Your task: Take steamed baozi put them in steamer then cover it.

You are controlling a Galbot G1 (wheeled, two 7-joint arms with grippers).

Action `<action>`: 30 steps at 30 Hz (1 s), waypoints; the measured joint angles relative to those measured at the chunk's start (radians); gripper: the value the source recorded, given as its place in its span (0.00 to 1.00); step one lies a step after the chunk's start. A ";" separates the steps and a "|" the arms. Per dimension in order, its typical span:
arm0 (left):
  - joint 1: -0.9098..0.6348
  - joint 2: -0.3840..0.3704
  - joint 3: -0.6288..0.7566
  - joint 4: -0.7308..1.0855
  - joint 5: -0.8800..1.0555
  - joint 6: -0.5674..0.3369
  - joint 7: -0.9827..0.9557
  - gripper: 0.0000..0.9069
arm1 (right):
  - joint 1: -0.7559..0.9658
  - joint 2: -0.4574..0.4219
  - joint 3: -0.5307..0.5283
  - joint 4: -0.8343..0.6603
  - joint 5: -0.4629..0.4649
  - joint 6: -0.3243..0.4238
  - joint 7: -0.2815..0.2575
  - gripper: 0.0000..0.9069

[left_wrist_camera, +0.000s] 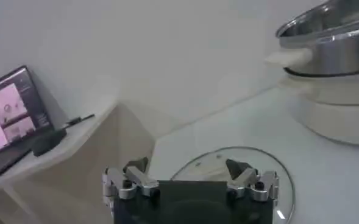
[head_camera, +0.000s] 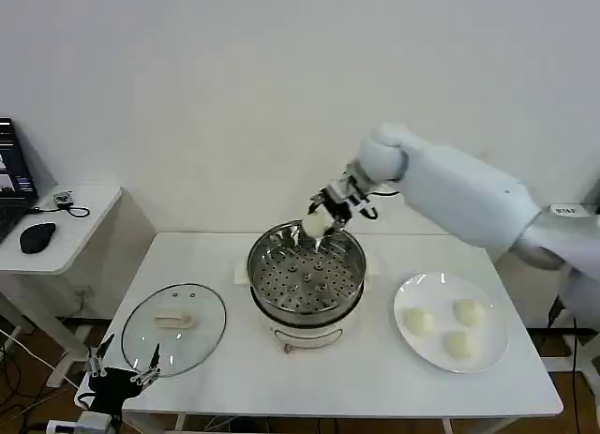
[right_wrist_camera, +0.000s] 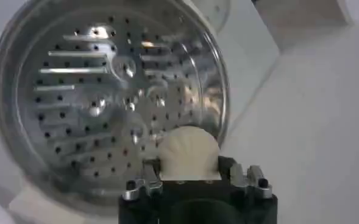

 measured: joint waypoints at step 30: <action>0.003 -0.008 -0.024 -0.005 -0.016 -0.011 -0.012 1.00 | -0.076 0.142 -0.049 -0.216 -0.247 0.276 0.101 0.92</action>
